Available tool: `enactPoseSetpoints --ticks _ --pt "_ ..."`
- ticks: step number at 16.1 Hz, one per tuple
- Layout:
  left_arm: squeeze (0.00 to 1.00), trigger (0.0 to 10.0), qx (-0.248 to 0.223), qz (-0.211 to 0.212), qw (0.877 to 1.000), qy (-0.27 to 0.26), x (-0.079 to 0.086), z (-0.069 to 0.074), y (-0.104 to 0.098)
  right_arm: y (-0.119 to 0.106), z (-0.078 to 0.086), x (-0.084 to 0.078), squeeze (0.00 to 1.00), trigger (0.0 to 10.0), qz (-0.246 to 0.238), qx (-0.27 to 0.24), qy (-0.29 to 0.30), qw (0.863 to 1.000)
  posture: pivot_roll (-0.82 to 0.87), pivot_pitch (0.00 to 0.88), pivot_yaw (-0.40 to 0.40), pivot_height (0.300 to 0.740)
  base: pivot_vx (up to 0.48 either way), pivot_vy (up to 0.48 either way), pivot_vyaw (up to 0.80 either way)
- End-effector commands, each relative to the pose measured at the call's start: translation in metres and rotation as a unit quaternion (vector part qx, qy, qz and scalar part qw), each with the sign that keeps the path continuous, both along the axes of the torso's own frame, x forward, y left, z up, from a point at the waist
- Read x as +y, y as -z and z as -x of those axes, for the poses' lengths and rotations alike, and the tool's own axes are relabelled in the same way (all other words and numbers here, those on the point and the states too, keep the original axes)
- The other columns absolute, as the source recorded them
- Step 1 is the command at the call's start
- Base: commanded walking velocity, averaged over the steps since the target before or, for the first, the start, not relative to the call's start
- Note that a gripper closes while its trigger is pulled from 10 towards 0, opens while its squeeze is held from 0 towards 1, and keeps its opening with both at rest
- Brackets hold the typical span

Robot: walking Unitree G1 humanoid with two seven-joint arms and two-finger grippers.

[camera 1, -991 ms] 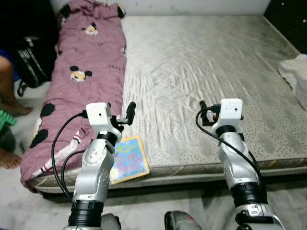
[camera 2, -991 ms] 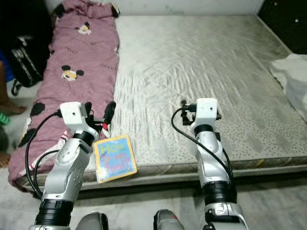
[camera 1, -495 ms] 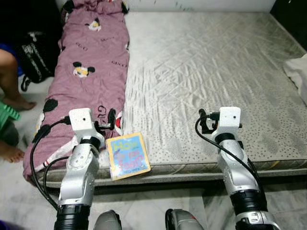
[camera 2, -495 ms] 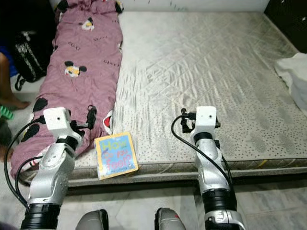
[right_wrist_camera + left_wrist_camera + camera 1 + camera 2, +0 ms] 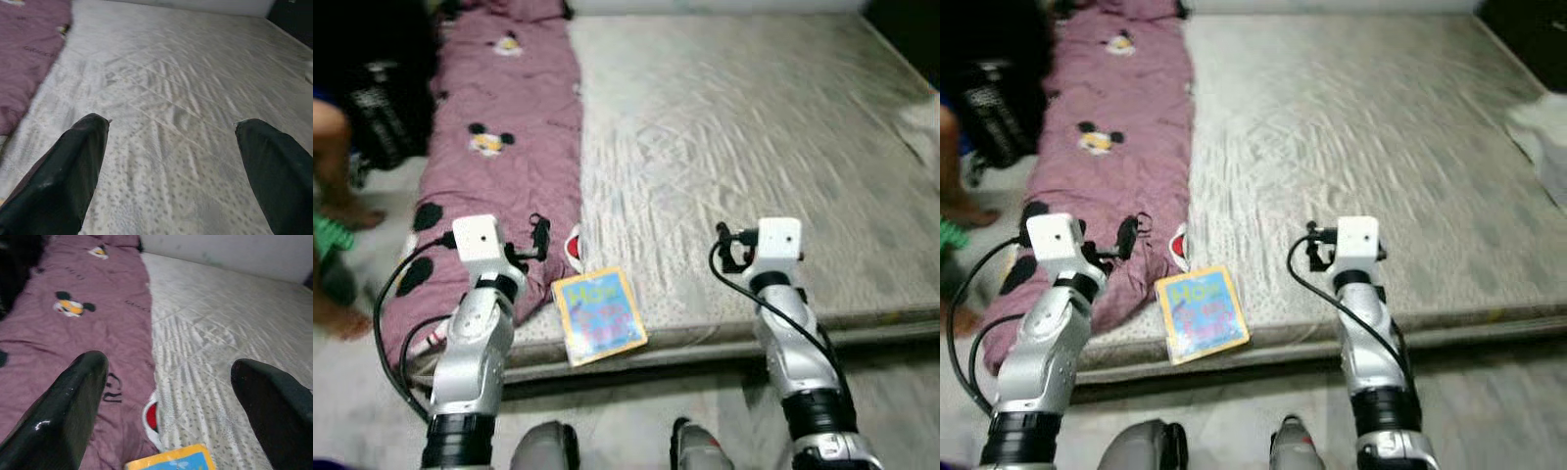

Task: Clean up the room

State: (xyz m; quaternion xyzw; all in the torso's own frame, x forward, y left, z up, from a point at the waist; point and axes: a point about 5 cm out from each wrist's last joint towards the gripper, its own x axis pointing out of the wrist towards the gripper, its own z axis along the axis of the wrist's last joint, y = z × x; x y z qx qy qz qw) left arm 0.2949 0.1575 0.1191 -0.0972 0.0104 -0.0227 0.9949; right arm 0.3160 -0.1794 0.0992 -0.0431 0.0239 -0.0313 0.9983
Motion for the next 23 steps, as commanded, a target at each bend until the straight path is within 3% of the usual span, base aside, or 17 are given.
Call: enactPoseSetpoints --ticks 1,12,23 --pt "0.0 10.0 -0.002 -0.001 1.0 0.006 -0.003 0.001 0.0 -0.001 0.002 -0.003 0.0 10.0 0.001 0.0 0.005 1.0 -0.03 0.215 0.008 0.74 0.0 0.0 0.0" --pt "0.0 10.0 -0.005 0.0 1.0 0.006 -0.006 0.0 -0.001 -0.003 0.0 -0.003 0.0 10.0 0.004 -0.001 0.002 1.0 -0.03 0.215 0.001 0.74 0.0 0.0 0.0" --pt "0.0 10.0 0.009 -0.012 1.0 -0.011 0.0 0.005 0.004 0.0 0.012 0.004 0.0 10.0 -0.008 -0.004 -0.03 1.0 -0.03 0.258 -0.001 0.74 0.0 0.0 0.0"
